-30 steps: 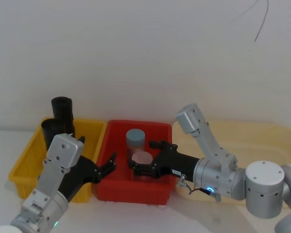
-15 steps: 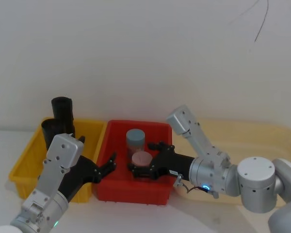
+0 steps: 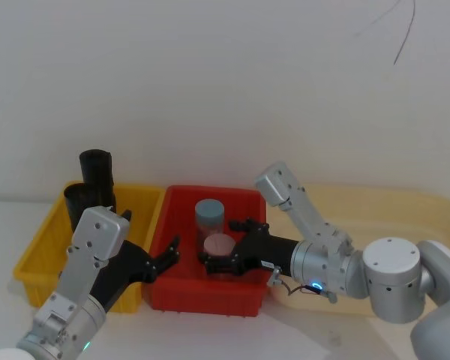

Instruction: Pick up the garbage bag with the one hand and transfer it to the other hand.

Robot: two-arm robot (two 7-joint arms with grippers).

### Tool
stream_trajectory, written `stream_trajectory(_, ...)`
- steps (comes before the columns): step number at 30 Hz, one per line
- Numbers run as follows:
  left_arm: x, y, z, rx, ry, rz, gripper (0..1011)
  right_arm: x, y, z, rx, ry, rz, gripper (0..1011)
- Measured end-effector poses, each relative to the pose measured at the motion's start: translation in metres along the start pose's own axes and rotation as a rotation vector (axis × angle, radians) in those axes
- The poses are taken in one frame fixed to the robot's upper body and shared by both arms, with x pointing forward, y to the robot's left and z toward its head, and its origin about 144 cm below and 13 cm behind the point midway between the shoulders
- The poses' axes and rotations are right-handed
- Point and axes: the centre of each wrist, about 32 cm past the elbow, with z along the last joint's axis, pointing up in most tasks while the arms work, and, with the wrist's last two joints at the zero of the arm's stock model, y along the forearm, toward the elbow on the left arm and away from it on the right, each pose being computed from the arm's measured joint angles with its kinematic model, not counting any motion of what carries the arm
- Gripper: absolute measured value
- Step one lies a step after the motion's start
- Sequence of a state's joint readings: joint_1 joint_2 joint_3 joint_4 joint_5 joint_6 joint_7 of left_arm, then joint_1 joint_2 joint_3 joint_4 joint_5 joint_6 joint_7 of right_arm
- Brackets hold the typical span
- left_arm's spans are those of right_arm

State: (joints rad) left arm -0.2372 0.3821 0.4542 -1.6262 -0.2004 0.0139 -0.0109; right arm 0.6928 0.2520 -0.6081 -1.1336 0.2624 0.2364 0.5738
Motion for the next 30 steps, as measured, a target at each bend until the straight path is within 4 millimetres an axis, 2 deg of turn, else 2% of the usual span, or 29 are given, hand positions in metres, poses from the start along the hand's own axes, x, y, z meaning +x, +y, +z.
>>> stream_trajectory(30, 0.0000, 0.0000, 0.0000, 0.000, 0.000, 0.000, 1001, 0.0079, 0.0035, 0.0064, -0.075, 0.001, 0.021, 1001)
